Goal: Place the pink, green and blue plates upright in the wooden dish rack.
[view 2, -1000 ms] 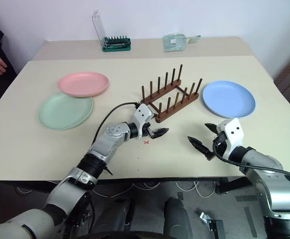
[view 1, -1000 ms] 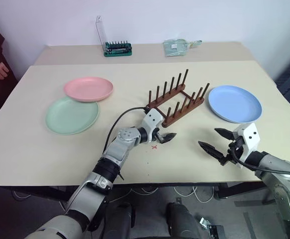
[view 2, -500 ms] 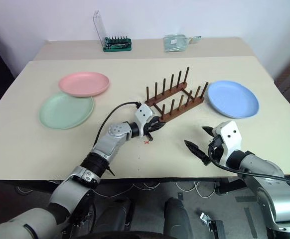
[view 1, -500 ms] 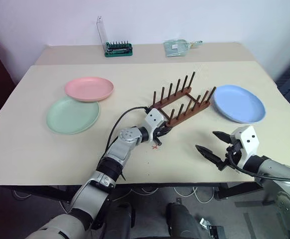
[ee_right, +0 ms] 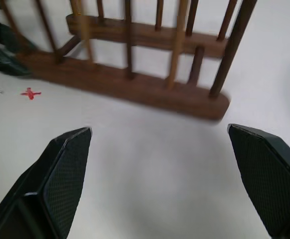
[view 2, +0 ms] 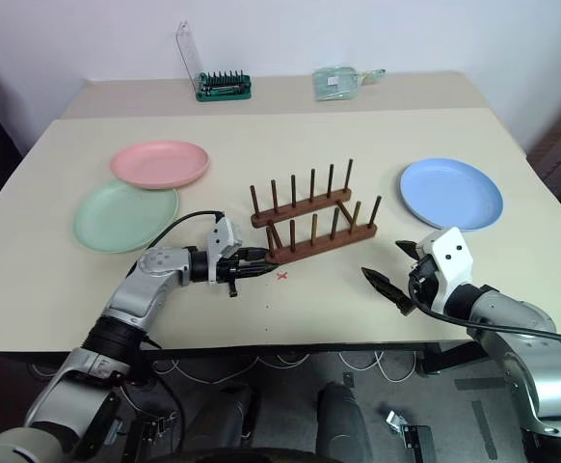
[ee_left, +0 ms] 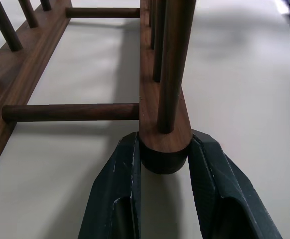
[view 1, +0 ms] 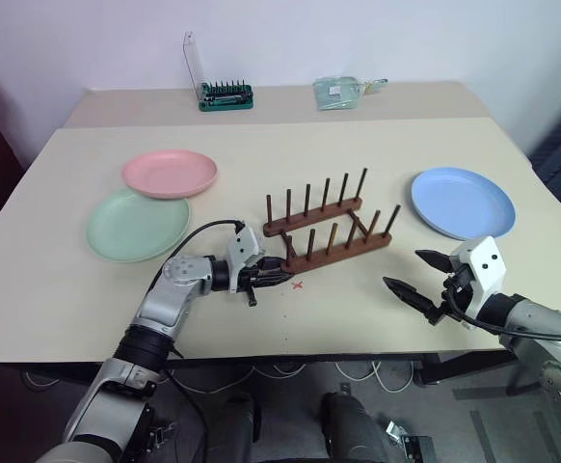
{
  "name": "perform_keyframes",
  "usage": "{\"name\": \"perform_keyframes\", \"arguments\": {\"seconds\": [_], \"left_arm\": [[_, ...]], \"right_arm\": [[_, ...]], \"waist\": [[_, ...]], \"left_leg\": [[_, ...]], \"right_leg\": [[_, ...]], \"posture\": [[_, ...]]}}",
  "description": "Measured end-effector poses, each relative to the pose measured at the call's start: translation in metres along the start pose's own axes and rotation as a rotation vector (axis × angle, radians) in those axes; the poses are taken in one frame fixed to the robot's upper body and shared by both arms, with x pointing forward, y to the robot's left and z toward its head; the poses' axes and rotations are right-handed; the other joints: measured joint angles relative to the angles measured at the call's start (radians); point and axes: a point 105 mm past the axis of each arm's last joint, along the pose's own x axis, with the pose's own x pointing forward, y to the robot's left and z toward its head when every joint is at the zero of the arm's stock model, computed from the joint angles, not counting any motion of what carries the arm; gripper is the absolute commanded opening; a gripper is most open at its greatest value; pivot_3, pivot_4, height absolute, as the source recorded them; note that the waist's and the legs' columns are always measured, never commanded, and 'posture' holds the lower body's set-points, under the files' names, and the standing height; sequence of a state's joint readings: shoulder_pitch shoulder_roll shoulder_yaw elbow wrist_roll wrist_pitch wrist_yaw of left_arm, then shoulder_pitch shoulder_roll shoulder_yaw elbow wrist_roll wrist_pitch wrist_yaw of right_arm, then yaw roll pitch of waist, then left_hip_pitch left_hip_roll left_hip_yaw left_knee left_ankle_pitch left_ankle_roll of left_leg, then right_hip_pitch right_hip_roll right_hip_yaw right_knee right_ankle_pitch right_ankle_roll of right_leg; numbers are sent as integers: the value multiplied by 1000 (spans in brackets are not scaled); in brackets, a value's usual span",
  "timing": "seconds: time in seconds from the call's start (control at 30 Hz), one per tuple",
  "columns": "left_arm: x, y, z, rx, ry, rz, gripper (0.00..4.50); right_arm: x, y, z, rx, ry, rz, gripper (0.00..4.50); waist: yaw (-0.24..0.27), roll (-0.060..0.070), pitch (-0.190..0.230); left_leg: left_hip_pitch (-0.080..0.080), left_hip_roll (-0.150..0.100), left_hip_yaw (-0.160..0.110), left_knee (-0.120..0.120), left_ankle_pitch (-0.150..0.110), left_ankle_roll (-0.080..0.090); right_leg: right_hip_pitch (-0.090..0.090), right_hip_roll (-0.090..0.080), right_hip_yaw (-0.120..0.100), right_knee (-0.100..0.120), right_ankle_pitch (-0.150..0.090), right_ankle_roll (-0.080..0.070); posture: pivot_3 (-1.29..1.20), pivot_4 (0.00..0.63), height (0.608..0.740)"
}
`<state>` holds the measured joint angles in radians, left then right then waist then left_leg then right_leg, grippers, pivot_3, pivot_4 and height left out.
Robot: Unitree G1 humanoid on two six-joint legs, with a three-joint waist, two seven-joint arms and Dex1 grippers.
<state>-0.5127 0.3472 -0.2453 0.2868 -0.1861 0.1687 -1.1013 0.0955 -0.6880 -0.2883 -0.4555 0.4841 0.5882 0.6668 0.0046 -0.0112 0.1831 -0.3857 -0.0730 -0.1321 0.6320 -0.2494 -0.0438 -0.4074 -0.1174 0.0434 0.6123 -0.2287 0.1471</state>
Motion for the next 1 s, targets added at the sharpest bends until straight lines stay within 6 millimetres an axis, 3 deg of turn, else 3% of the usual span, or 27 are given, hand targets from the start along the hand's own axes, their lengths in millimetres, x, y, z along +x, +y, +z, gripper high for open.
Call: {"name": "perform_keyframes", "arguments": {"seconds": [0.2,0.37,0.4,0.47,0.57,0.63,0.7,0.77,0.83,0.9,1.0], "left_arm": [[15,5,1,43,20,-25,757],[17,5,-5,31,39,-47,3069],[17,5,-5,33,39,-53,3700],[16,5,-5,38,41,-54,4442],[10,7,-7,48,65,-22,4442],[-2,7,-9,39,94,10,4500],[-16,6,-12,19,122,42,4500],[-26,3,-13,-9,137,73,3995],[-37,-3,-15,-52,131,100,3246],[-41,-12,-17,-73,131,95,2176],[-31,-26,-15,-135,125,33,774]], "right_arm": [[-2,2,-6,-4,5,6,4500],[-3,2,-9,-5,8,1,4500],[-4,1,-9,-7,9,-1,4500],[-4,1,-10,-7,12,-4,4500],[-4,0,-12,-12,20,-9,4500],[-4,-1,-12,-19,26,-16,3936],[-5,-5,-16,-29,53,-31,3124],[-6,-8,-21,-35,77,-43,2146],[-8,-10,-27,-45,108,-55,1146],[-8,-12,-33,-50,132,-60,87],[-3,-12,-37,-58,147,-52,0]], "waist": [[5,0,0],[1,0,0],[1,0,0],[1,0,0],[-4,0,0],[-17,0,0],[-24,0,0],[-24,1,-1],[-22,2,-1],[-18,2,-1],[-11,2,-1]], "left_leg": [[0,0,0,0,0,0],[0,0,0,0,0,0],[0,0,0,0,0,0],[0,0,0,0,0,0],[0,1,0,0,0,0],[1,1,0,-1,0,0],[2,1,0,-2,0,0],[2,1,0,-2,0,0],[2,1,0,-2,0,0],[2,1,0,-1,0,0],[1,1,0,0,0,0]], "right_leg": [[0,0,0,0,0,0],[-1,0,0,0,0,0],[0,0,0,0,0,0],[0,0,0,0,0,0],[0,0,0,1,0,0],[0,0,0,1,0,0],[0,1,0,2,0,0],[0,1,0,2,0,0],[0,1,0,2,0,0],[0,0,0,1,0,0],[0,0,0,1,0,0]], "posture": [[0,150,740],[0,150,740],[0,150,740],[0,150,740],[0,150,740],[0,150,740],[0,150,740],[0,150,740],[0,150,740],[0,150,740],[0,150,740]]}}
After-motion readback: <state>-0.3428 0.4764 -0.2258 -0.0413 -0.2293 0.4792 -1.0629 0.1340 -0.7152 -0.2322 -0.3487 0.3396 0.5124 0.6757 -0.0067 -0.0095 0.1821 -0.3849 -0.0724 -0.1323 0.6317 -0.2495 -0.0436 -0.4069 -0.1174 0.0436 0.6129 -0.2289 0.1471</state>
